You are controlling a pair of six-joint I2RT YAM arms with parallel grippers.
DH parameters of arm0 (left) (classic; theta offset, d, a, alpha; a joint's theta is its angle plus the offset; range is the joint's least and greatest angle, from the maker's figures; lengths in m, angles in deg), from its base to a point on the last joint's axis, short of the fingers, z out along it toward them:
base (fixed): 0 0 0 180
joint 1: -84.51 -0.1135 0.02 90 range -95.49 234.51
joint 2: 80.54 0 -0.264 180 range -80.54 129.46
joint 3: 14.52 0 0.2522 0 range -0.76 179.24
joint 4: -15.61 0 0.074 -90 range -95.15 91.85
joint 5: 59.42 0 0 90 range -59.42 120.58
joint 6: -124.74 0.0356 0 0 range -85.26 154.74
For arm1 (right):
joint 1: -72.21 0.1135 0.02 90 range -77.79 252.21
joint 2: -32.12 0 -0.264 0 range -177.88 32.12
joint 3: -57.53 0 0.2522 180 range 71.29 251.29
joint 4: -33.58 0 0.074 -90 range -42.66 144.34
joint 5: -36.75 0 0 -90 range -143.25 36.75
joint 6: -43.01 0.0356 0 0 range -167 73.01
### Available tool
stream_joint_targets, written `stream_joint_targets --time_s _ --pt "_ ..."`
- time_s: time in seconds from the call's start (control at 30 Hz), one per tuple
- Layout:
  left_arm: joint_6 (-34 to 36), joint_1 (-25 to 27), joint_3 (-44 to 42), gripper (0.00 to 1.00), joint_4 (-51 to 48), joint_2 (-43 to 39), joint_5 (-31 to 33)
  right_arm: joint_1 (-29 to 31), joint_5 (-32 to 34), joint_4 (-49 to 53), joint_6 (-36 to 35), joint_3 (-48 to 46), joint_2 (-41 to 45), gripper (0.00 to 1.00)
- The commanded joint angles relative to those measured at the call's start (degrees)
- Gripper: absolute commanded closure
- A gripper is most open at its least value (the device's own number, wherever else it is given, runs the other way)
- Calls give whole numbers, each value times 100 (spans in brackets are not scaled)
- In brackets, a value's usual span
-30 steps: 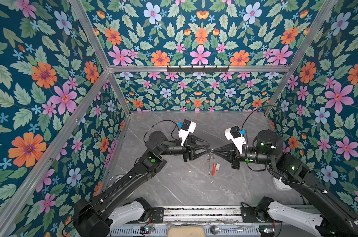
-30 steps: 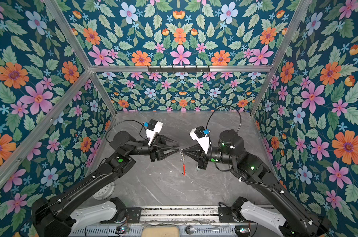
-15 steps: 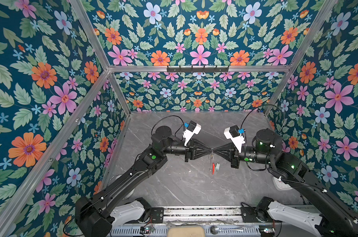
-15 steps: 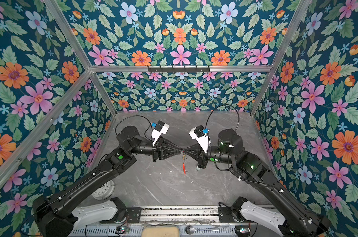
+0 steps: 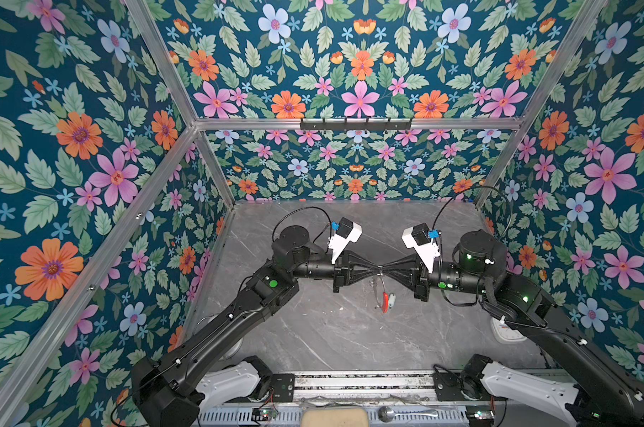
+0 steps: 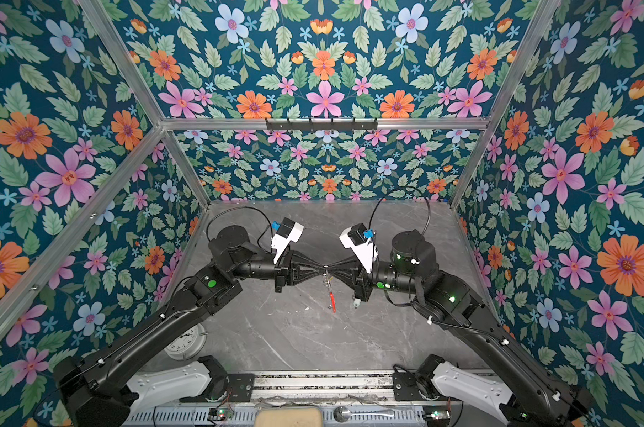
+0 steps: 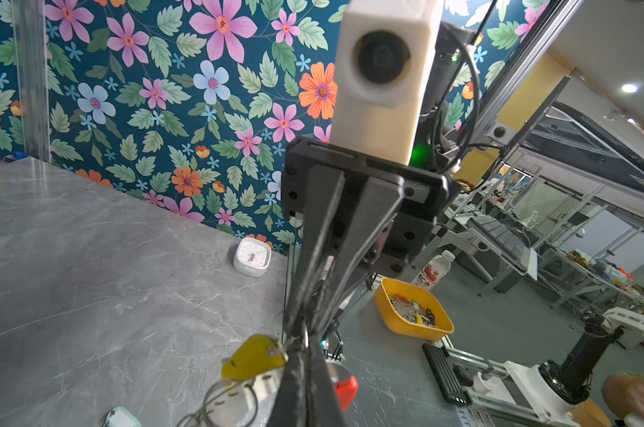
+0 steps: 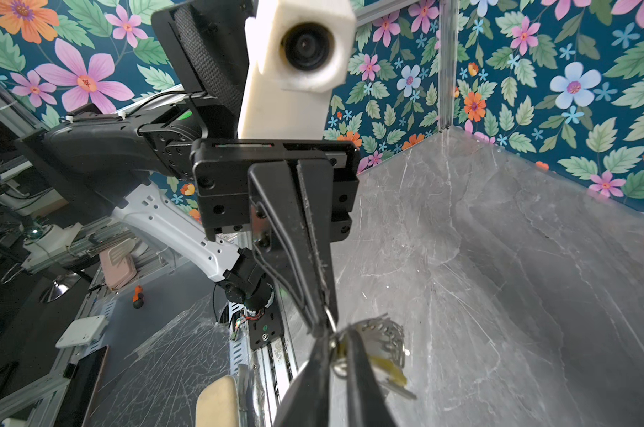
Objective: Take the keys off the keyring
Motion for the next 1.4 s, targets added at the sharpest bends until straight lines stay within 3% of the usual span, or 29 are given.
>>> stream_joint_targets --time_s 0.0,0.1,0.27,0.5,0.77,0.93,1.1,1.37 --pt "360 7 64 100 -50 -72 57 3 176 -369 -41 -95 169 58" --pt "605 2 118 100 -220 -151 -22 -48 169 -353 -146 -199 304 49" --pt "867 2 294 100 -497 -151 -243 -842 -1659 -1084 285 -672 416 45" --pt "849 2 339 100 -375 -98 -481 -941 -2927 -1459 361 -820 109 38" --pt "632 2 236 100 -11 -95 -559 -941 -3048 -1477 314 -944 -62 37" --pt "571 2 200 100 59 -91 -538 -934 -3265 -1573 406 -937 -229 46" --pt "552 5 171 100 40 -112 -393 -938 -3187 -1610 452 -936 -228 70" --pt "621 6 165 100 -70 -152 -231 -936 -2985 -1460 424 -922 -189 92"
